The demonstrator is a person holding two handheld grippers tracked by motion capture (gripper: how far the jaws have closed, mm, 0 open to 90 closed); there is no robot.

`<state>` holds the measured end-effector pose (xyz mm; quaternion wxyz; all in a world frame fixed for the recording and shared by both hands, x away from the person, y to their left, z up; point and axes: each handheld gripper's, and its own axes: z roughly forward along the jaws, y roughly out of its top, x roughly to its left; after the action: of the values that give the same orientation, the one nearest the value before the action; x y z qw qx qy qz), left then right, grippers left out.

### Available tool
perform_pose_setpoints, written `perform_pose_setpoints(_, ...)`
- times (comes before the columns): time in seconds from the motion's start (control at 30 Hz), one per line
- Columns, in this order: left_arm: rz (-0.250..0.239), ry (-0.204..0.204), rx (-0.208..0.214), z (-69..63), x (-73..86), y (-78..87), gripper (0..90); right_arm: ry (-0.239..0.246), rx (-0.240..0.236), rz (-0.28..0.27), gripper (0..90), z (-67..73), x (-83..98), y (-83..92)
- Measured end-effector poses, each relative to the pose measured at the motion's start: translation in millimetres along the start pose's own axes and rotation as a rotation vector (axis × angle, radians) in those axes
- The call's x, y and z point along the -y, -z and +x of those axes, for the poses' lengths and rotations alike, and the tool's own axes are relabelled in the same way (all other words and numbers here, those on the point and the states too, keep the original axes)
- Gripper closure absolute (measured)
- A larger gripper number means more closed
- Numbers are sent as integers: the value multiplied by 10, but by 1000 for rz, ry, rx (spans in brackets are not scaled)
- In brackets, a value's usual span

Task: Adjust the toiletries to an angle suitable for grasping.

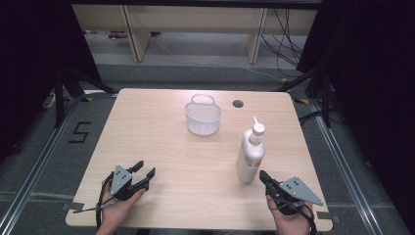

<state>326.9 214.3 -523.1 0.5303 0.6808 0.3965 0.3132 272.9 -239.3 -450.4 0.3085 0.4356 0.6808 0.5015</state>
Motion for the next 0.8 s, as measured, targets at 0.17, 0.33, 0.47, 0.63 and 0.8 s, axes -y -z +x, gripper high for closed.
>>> perform_pose_setpoints(0.17, 5, 1, 2, -1, -1, 2, 457, 13, -55, 26, 900, 228, -35, -139)
perform_pose_setpoints(0.33, 0, 1, 3, -3, 1, 2, 457, 46, -38, 40, 900, 353, -86, -366)
perform_pose_setpoints(0.47, 13, -4, -2, -8, -4, 10, 457, 52, -19, 39, 900, 339, -103, -421)
perform_pose_setpoints(0.63, 8, -5, 2, -8, -2, 4, 457, 8, 8, 53, 900, 271, -119, -417)
perform_pose_setpoints(0.8, 12, -7, -2, -11, -4, 8, 457, 8, 19, 49, 900, 232, -112, -406)
